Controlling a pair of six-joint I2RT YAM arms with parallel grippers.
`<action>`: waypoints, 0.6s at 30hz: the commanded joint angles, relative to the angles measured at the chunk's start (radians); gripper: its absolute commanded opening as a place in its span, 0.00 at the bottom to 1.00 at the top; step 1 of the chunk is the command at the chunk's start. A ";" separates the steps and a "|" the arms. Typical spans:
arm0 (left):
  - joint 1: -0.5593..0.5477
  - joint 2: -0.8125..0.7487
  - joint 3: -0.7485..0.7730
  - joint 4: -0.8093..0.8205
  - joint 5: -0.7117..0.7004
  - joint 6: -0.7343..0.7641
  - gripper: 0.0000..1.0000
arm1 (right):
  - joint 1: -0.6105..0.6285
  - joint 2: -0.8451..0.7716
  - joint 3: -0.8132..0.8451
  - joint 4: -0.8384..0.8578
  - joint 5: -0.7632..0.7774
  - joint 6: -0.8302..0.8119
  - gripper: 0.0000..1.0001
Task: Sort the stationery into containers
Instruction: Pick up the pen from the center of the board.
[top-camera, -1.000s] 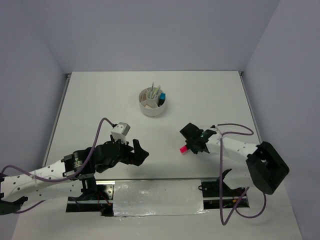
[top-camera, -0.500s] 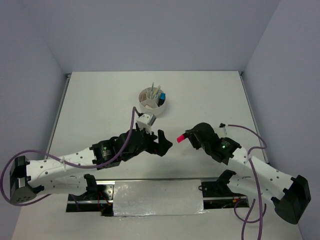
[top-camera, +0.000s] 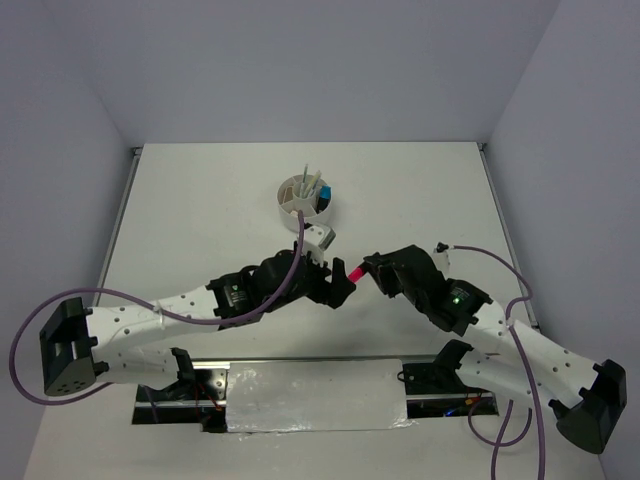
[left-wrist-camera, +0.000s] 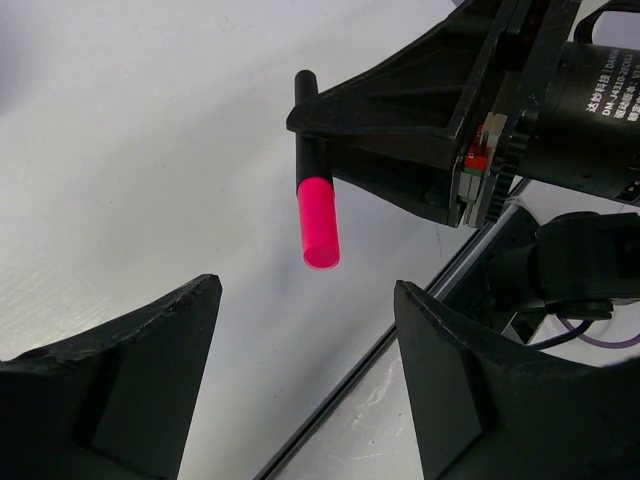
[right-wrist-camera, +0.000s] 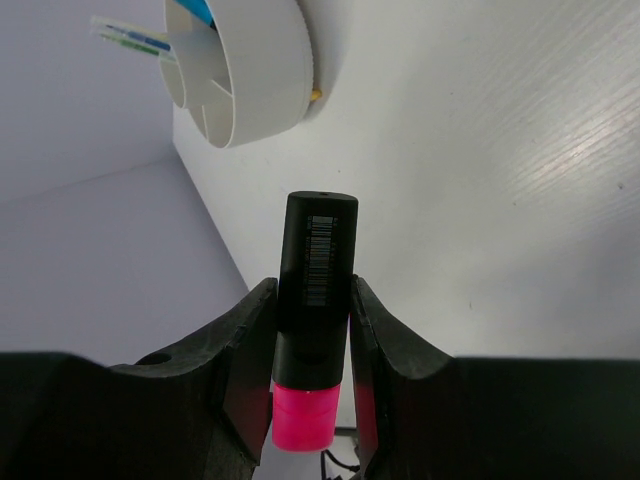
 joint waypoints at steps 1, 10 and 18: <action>0.012 0.003 0.032 0.087 0.043 0.033 0.82 | 0.017 -0.007 0.062 0.041 0.019 -0.021 0.00; 0.044 0.026 0.021 0.145 0.166 0.017 0.80 | 0.025 0.009 0.074 0.062 0.020 -0.064 0.00; 0.093 0.038 0.019 0.176 0.249 0.003 0.71 | 0.051 0.013 0.088 0.107 0.030 -0.124 0.00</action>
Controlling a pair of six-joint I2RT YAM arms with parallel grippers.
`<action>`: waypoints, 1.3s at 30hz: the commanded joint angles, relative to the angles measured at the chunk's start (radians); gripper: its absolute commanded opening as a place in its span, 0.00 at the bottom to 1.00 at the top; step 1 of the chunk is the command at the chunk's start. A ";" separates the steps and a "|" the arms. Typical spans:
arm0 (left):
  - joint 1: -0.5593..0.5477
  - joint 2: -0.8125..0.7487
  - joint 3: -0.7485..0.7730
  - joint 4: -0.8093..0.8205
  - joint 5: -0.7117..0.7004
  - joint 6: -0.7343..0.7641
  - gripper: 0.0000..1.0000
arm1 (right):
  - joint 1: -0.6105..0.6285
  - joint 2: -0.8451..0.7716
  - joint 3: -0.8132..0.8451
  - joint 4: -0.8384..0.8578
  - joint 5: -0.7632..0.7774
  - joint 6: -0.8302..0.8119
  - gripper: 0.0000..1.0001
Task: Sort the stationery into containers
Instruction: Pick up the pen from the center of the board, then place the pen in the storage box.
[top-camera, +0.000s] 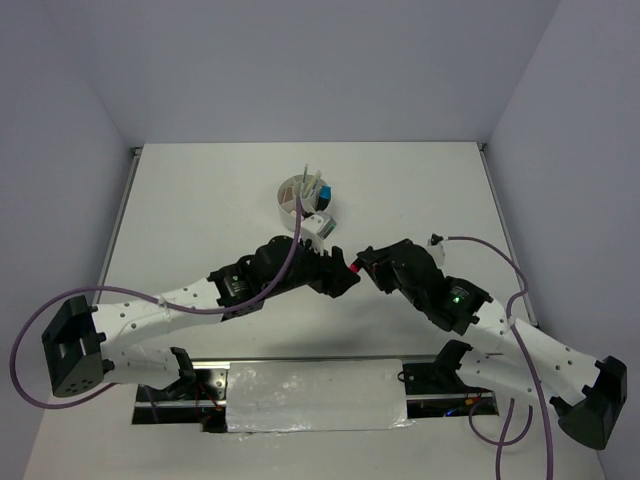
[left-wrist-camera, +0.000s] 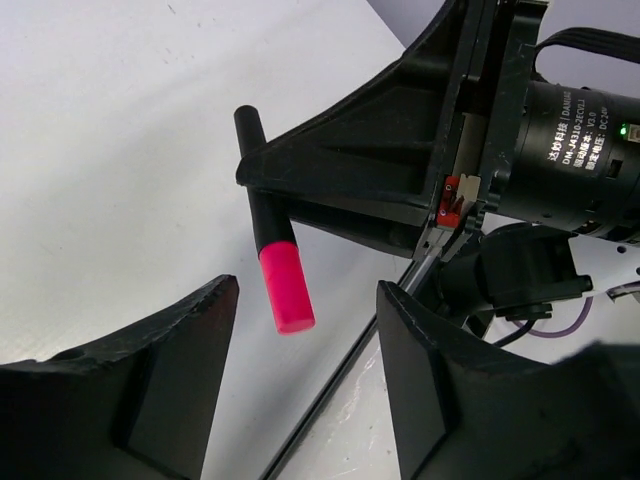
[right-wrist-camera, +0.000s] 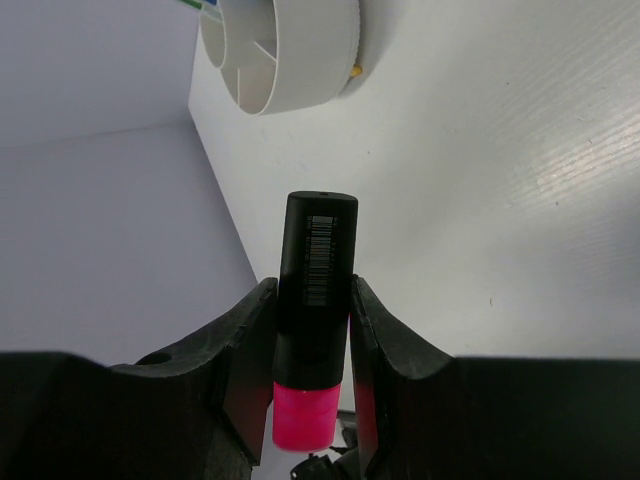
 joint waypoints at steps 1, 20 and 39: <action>0.011 0.008 0.014 0.067 0.055 -0.002 0.69 | 0.019 0.004 0.050 0.053 0.030 -0.032 0.00; 0.038 0.048 0.049 -0.065 0.102 0.070 0.69 | 0.051 -0.024 0.060 0.031 0.075 -0.044 0.00; 0.041 -0.033 0.024 -0.037 0.064 0.078 0.36 | 0.183 0.059 0.126 -0.094 0.213 0.077 0.00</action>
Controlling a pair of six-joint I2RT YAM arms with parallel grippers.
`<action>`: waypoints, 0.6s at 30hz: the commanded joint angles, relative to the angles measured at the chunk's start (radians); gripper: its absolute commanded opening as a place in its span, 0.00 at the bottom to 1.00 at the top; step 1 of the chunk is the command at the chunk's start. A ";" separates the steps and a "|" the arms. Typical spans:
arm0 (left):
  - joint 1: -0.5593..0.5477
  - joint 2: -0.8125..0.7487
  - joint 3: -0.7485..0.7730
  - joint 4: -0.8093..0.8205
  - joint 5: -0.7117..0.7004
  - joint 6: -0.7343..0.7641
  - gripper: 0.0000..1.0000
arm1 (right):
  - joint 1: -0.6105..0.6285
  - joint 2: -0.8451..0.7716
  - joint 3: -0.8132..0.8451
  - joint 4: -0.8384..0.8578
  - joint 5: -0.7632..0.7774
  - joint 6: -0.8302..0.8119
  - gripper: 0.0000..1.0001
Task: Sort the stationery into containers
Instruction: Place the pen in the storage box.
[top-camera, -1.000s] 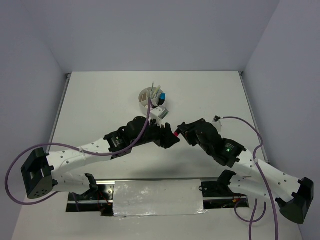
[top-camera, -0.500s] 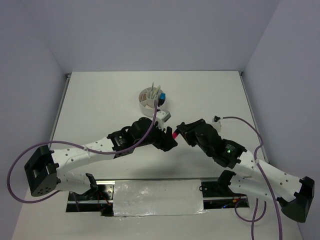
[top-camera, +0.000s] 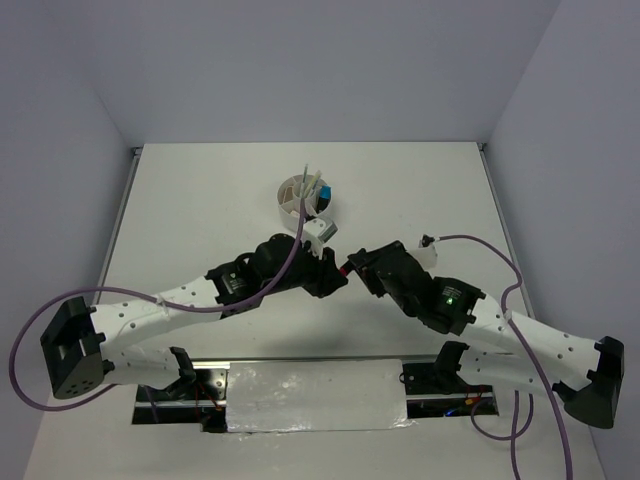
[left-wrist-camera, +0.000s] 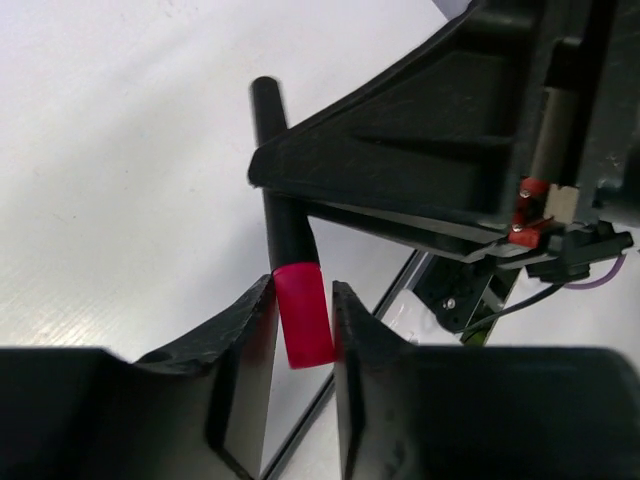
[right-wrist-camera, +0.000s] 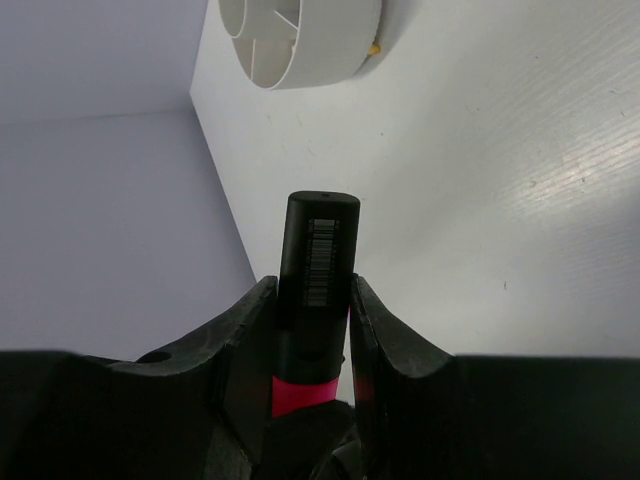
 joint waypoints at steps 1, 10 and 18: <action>0.005 -0.038 0.024 0.034 -0.023 0.020 0.35 | 0.022 0.002 0.049 -0.046 0.075 0.041 0.00; 0.006 -0.012 0.038 0.020 -0.017 0.018 0.00 | 0.045 0.009 0.064 -0.014 0.081 0.009 0.00; 0.006 -0.058 0.038 -0.027 0.029 0.096 0.00 | 0.045 -0.153 -0.008 0.008 0.111 -0.160 0.79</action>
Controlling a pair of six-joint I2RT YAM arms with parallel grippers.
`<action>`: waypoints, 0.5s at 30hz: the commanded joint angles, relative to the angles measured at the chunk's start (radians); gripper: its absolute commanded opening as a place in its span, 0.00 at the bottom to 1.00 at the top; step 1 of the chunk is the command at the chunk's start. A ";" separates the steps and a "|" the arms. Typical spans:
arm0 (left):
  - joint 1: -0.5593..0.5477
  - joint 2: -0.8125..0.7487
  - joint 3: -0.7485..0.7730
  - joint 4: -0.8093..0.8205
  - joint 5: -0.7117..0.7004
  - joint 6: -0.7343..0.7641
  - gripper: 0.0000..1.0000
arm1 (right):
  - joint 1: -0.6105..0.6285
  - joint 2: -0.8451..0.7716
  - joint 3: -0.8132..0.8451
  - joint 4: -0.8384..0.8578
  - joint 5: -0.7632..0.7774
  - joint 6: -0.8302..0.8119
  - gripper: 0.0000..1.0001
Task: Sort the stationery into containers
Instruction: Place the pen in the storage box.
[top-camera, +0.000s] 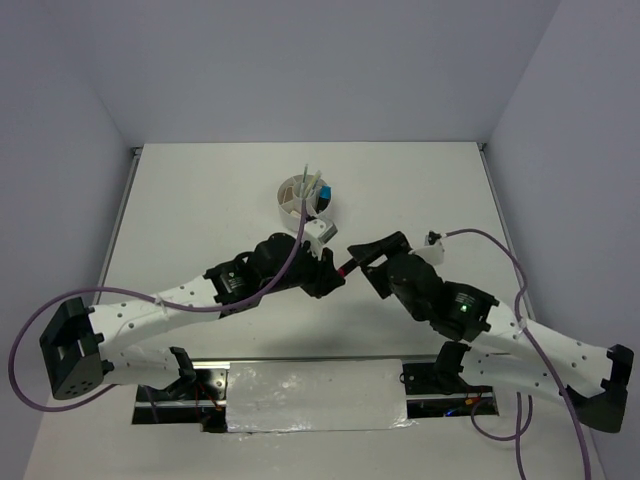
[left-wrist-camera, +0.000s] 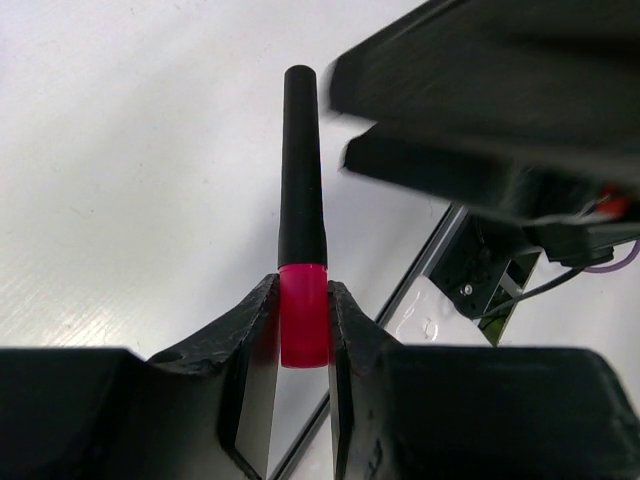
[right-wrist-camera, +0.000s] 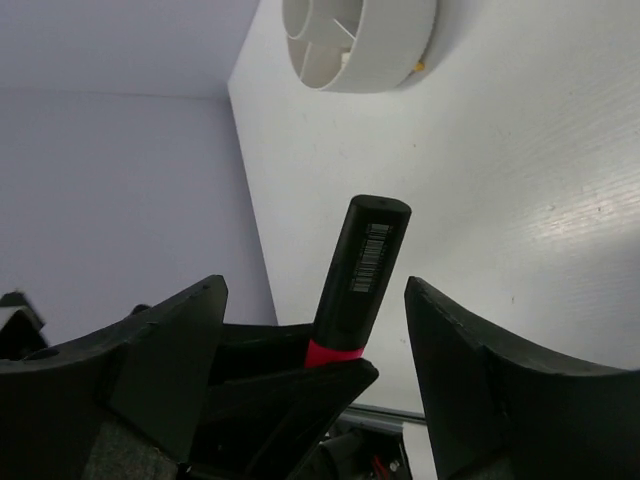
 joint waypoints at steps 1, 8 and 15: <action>0.003 -0.065 0.034 -0.012 0.031 0.066 0.00 | 0.009 -0.110 -0.011 -0.045 0.069 -0.059 0.80; 0.003 -0.140 0.037 -0.090 0.058 0.133 0.00 | 0.006 -0.284 -0.030 -0.122 0.152 -0.308 0.93; 0.008 -0.095 0.202 -0.360 -0.010 0.193 0.00 | 0.003 -0.152 0.157 -0.183 0.197 -0.642 0.70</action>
